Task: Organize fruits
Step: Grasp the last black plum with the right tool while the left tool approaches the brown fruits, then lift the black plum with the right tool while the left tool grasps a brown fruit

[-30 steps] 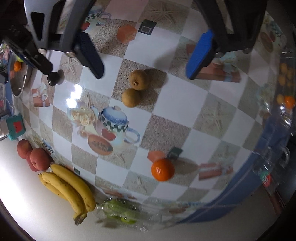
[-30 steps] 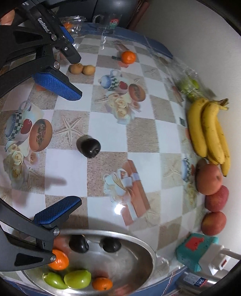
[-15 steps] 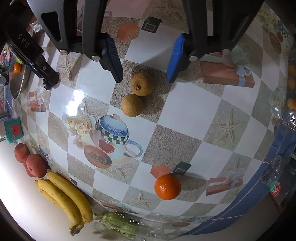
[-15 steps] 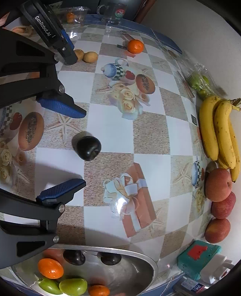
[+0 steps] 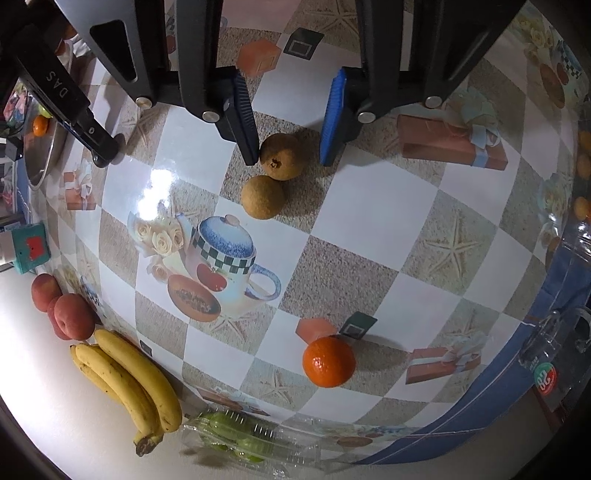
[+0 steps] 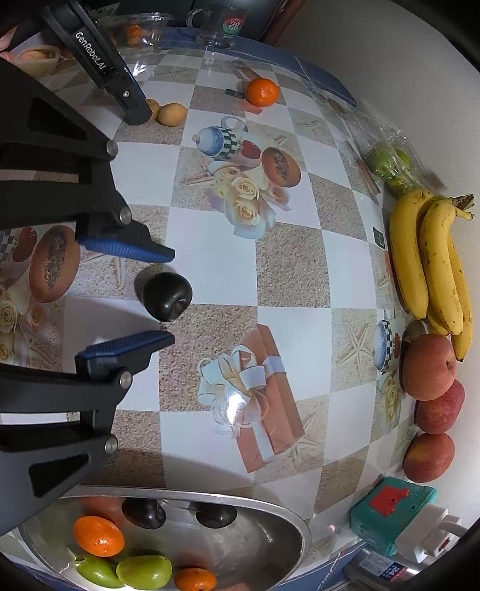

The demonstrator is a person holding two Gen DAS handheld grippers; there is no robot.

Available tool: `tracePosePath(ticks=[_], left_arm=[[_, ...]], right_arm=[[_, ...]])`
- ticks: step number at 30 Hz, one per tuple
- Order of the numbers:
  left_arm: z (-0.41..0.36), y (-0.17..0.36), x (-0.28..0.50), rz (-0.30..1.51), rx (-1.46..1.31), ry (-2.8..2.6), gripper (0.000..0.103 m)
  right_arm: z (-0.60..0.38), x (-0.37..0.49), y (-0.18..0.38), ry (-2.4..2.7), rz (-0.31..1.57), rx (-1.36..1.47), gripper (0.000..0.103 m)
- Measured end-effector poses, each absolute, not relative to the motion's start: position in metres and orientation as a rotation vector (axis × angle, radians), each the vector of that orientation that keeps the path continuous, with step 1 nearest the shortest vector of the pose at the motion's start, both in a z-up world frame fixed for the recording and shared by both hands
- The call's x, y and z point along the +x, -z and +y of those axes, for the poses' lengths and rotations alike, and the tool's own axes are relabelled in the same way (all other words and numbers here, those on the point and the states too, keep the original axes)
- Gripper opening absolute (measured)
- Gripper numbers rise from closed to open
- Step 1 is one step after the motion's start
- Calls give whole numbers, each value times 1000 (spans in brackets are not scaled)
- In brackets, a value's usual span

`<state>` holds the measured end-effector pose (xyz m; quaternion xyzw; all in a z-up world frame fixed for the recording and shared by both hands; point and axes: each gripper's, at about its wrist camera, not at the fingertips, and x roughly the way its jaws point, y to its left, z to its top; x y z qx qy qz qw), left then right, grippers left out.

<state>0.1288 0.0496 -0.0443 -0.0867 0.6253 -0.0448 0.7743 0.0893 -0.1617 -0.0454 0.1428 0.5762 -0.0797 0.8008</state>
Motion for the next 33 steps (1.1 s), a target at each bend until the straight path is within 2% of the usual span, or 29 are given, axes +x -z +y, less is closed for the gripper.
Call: tracePosePath(ticks=[1,5,33], left_arm=[[49,43,129,1352,-189,98,33],[46,42,129,1346,-190,102,28],[24,-15,114,1211,-199,187,28]], right_arm=[[-162,89,45,176,1235,307,32],[-164,87,44,159,1232,335,28],[-168,60,-2,199,1188,384,27]])
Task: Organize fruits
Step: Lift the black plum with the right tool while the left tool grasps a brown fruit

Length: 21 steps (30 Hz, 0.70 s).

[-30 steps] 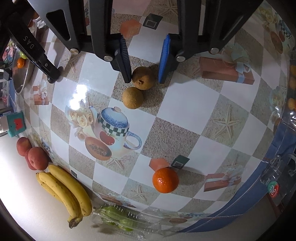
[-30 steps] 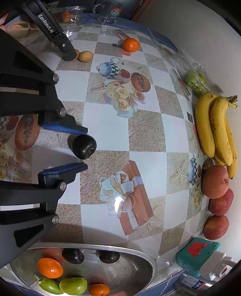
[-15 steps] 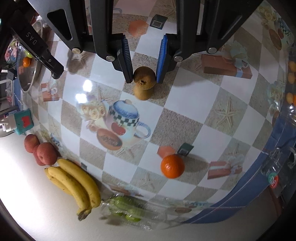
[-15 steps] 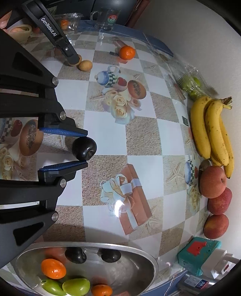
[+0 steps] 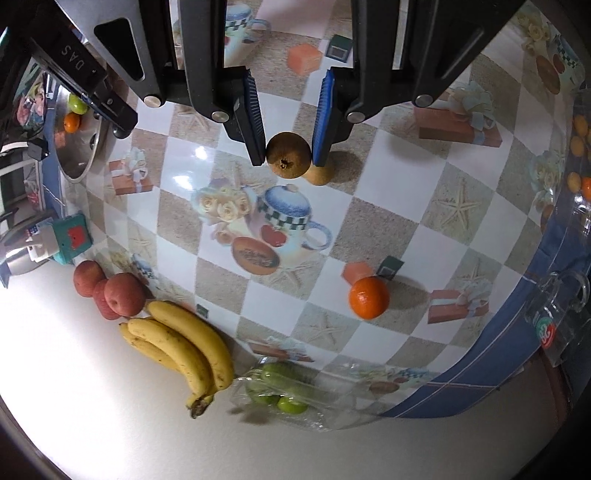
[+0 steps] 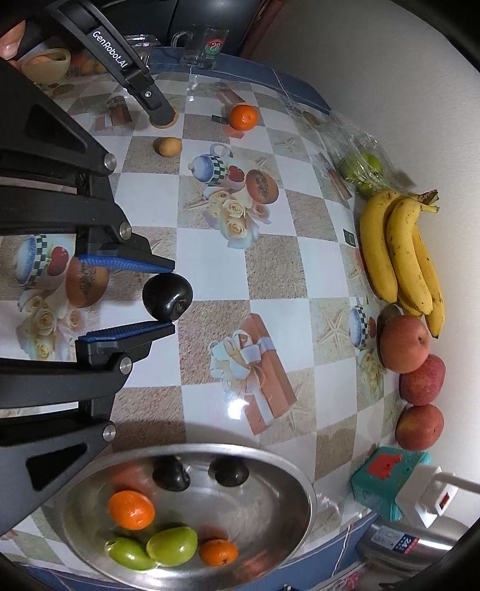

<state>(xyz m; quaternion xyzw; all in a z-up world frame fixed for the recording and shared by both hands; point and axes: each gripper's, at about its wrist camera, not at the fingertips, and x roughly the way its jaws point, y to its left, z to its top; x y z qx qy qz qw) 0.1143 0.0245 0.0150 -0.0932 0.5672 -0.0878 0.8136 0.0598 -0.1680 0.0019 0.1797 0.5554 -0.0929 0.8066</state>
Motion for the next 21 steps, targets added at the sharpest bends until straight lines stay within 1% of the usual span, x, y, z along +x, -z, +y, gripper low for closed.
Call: tracePosePath(ticks=[5,9,21], left_arm=[[-1,-18,109,1204,-160,229,28],[-20,-17,103,1212,-124,268,28],[-71,-31,80,1179,-23,355,28]], right_arm=[[-176,48,-12,209,1168,456,27],[-185,42,-19,228,1154,451,27],[-247,15,-23,354,1125,540,27]])
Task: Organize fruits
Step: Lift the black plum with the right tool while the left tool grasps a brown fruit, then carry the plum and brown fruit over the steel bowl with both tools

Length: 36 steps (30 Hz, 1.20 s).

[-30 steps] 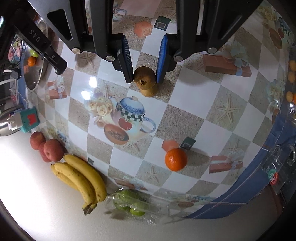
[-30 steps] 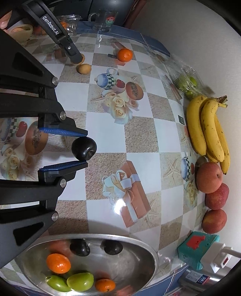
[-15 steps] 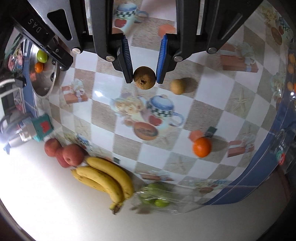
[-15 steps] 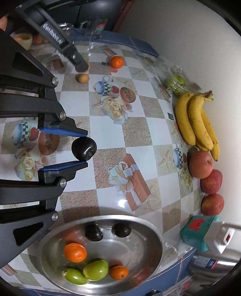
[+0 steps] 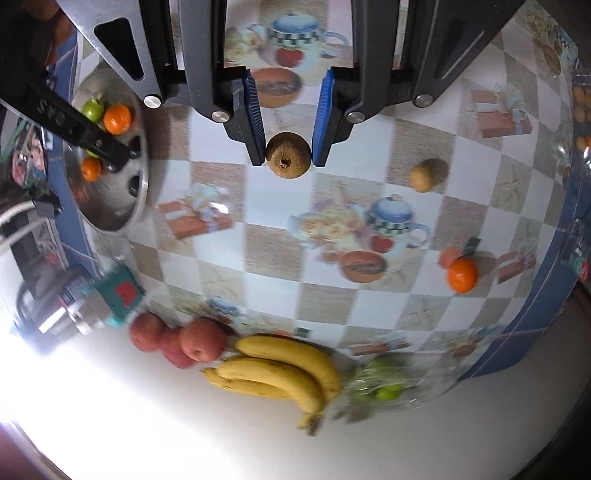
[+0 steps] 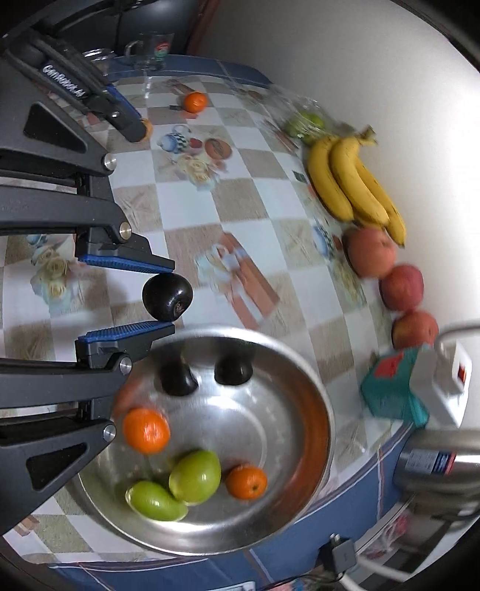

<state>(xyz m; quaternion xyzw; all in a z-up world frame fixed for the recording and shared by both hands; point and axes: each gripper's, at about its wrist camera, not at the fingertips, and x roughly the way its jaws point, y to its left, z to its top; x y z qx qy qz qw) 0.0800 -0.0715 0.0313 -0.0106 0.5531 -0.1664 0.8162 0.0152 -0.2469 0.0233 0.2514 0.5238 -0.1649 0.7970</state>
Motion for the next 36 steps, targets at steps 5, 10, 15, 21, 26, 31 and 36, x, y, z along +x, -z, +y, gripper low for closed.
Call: tracePosePath(ticks=[5,10,15,21,26,31,36], left_arm=[[-109,-34,64,1185,1,468,28],[-142,-36,48,1178,27,553,28],[-171,-39,33,1155,76,630,28],[-190,-34,25,1146,112,669,28],[-203,-31,22,1129,135,690,28],[-214,-29,18,1114,149,715,28],[-226,-22,14,1109,177,734,28]], right_arm=[[-274,4,-24,412,1114,581,28],[-298,-8,-26,474,1099,611,28],[-316,-20,-28,510,1080,642,28],[-338,-36,-31,579,1059,668,28],[-346,-41,-30,609,1048,683,28],[-356,-48,-30,654,1032,669,28],[-367,-53,-23,676,1025,679,28]])
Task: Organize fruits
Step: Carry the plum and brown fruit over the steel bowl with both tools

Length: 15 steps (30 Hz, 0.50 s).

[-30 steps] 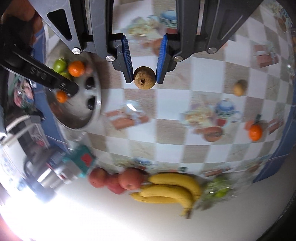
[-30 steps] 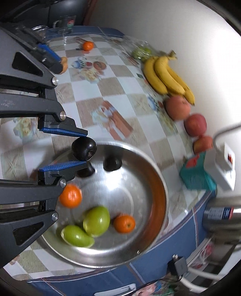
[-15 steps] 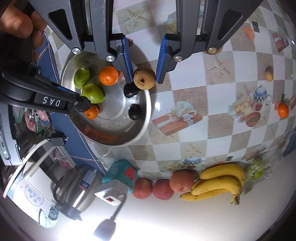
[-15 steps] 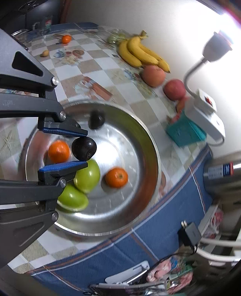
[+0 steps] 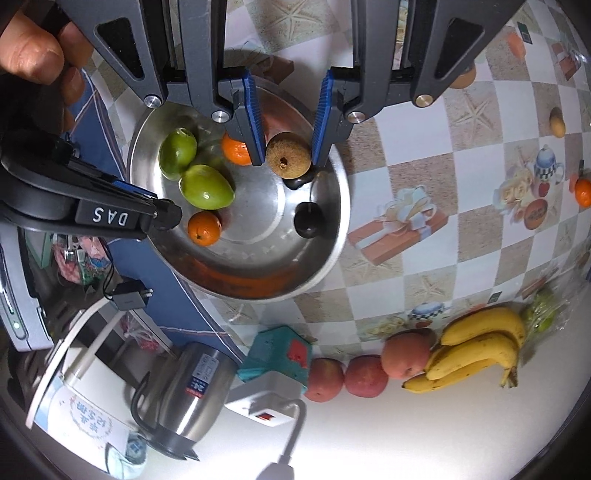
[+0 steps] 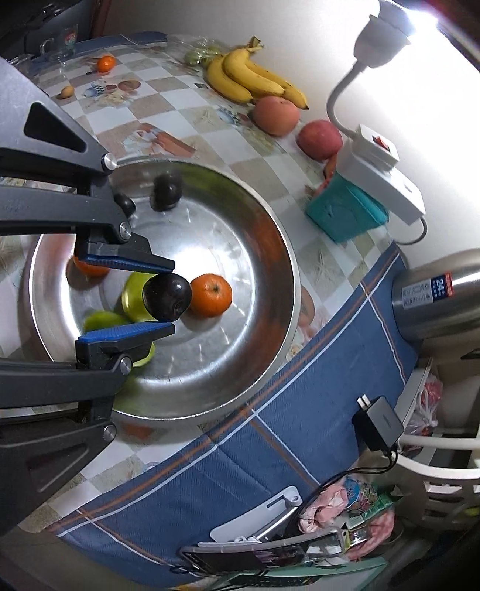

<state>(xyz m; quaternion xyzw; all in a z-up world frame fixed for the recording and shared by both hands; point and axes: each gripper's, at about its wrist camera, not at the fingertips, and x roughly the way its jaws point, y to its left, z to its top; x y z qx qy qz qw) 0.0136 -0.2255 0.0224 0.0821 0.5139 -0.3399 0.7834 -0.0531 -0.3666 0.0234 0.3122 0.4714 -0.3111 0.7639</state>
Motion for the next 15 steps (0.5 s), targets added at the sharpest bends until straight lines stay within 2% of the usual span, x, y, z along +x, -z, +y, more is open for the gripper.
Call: tracePosePath(ticks=[15], left_arm=[[-237,-8,10,1132,221,732,28]], right_arm=[[-383,-59,1,741,1042,715,28]])
